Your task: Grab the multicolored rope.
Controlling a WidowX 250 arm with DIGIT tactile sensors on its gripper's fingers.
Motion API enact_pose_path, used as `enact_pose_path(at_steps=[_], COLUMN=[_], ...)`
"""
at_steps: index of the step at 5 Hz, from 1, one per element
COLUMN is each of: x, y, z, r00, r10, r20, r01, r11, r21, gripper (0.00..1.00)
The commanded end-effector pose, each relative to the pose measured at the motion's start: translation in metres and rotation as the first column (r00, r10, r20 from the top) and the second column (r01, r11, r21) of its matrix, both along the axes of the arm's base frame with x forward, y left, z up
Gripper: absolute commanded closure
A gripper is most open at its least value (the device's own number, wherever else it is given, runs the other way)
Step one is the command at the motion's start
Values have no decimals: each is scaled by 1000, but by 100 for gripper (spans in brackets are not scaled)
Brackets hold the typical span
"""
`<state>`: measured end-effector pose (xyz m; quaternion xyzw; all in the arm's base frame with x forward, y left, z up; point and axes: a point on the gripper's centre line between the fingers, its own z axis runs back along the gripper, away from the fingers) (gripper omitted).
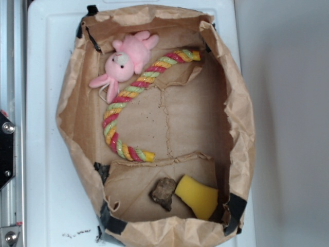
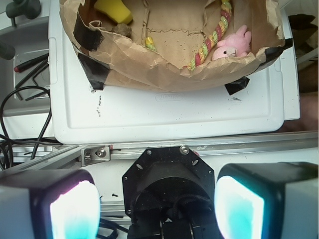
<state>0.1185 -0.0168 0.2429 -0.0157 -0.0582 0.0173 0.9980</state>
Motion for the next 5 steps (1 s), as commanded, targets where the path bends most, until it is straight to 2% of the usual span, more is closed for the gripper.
enact_pose_path(at_steps=[1,3,4,5], x=[0,66,97,138], y=[0,39,56,53], z=[0,-10,-37,-59], r00=[1000,989,987,991], r10=[0,76,68,13], r20=[0,130,142,134], r01=[0,-69,-59,-14], r11=[1000,996,996,1000], r21=[0,-56,-66,7], gripper=[0,0,0,0])
